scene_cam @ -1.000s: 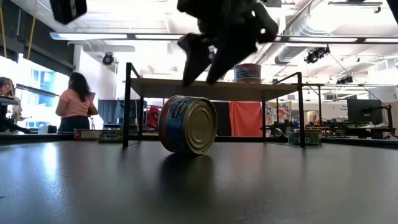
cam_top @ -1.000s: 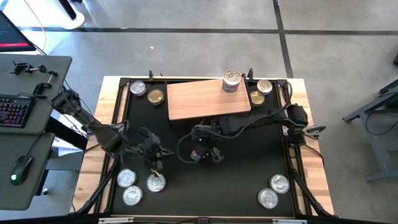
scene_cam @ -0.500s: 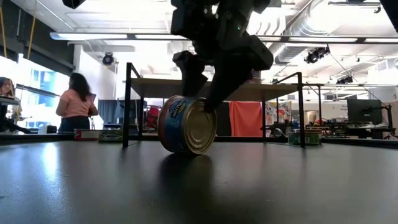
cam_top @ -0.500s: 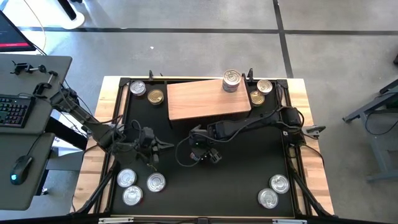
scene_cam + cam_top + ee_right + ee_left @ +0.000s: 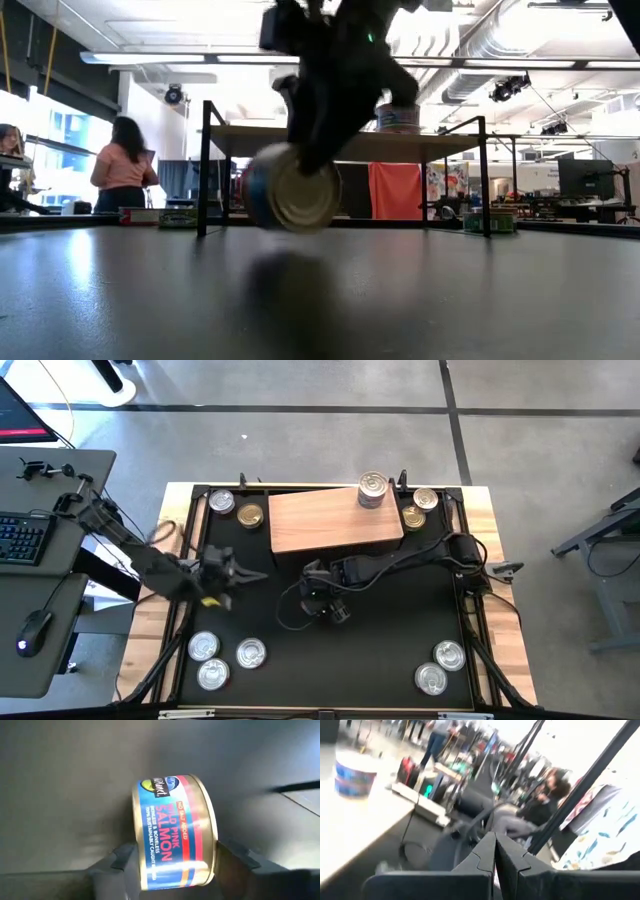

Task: Stack canned seafood by type on shelf
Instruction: Stack the blue and pink tuna can on top of the blue and pink tuna can on the shelf

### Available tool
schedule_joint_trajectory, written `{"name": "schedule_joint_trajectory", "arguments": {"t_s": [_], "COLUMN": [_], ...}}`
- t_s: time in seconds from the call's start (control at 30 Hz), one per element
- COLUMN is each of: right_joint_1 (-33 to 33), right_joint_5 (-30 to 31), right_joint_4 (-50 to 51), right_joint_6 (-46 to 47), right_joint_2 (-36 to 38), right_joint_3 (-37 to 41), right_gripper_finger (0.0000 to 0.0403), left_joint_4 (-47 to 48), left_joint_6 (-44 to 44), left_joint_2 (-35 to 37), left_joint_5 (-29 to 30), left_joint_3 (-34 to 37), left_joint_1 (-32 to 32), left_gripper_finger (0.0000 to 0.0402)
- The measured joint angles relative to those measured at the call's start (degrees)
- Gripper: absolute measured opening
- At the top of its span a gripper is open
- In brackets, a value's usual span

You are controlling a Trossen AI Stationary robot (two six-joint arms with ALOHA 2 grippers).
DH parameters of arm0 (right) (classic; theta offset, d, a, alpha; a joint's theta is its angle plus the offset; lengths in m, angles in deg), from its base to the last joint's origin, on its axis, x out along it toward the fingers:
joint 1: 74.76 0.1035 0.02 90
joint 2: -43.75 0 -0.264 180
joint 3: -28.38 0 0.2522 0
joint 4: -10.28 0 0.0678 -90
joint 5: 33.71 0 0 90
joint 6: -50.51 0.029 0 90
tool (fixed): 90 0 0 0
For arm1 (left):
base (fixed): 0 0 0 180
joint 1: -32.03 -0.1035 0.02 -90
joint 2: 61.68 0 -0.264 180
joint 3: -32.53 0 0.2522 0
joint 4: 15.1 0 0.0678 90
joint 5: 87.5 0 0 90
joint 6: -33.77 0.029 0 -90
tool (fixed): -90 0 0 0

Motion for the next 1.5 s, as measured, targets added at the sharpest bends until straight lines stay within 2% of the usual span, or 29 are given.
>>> {"name": "schedule_joint_trajectory", "arguments": {"t_s": [0.13, 0.2, 0.4, 0.6, 0.67, 0.8, 0.87, 1.0, 1.13, 1.27, 1.43, 1.5], "right_joint_1": [0.5, 1.2, 1.9, -2.4, -4.7, -11.6, -14.9, -19.0, -21.6, -23.2, -23.1, -23.2], "right_joint_5": [0.6, 4.6, 26.7, 51.8, 57.3, 57.9, 57.7, 53.2, 53.3, 49.6, 53.2, 52.4], "right_joint_4": [9.7, 12.9, 20.7, 34.2, 38.5, 46.0, 47.2, 41.1, 38.0, 39.2, 38.2, 37.0], "right_joint_6": [3.4, 4.8, 10.2, 15.5, 18.2, 26.6, 28.0, 22.1, 15.2, 15.7, 15.3, 14.8], "right_joint_2": [2.2, 3.6, 8.9, 11.8, 12.8, 14.6, 14.4, 14.3, 14.1, 14.1, 14.1, 14.2], "right_joint_3": [-7.2, -11.8, -22.0, -23.1, -23.1, -23.1, -23.1, -22.4, -20.7, -19.0, -16.0, -15.4], "right_gripper_finger": [0.0171, 0.0171, 0.0171, 0.0171, 0.0171, 0.0171, 0.0171, 0.0171, 0.0171, 0.0171, 0.0171, 0.0171], "left_joint_4": [-0.4, -0.3, -0.1, 0.3, 0.7, 2.7, 2.8, 2.6, 2.6, 2.6, 2.7, 2.7], "left_joint_6": [7.7, 12.1, 20.6, 24.0, 24.0, 24.1, 24.1, 22.8, 20.7, 22.0, 22.0, 22.0], "left_joint_2": [6.0, 8.6, 14.7, 17.0, 17.0, 17.0, 16.8, 16.6, 16.6, 15.9, 14.6, 14.2], "left_joint_5": [0.0, 0.0, 0.0, 0.0, 0.0, 0.0, -0.1, -0.2, -2.5, -6.4, -6.1, -6.1], "left_joint_3": [0.0, 0.0, 0.0, 0.0, 0.0, 0.0, 0.0, 0.0, 0.0, 0.0, 0.0, 0.0], "left_joint_1": [0.0, -0.1, -1.4, -3.4, -3.9, -4.9, -5.4, -6.0, -5.3, -3.3, -2.3, -2.3], "left_gripper_finger": [0.0000, 0.0000, 0.0000, 0.0000, 0.0000, 0.0000, 0.0000, 0.0000, 0.0000, 0.0000, 0.0000, 0.0000]}}
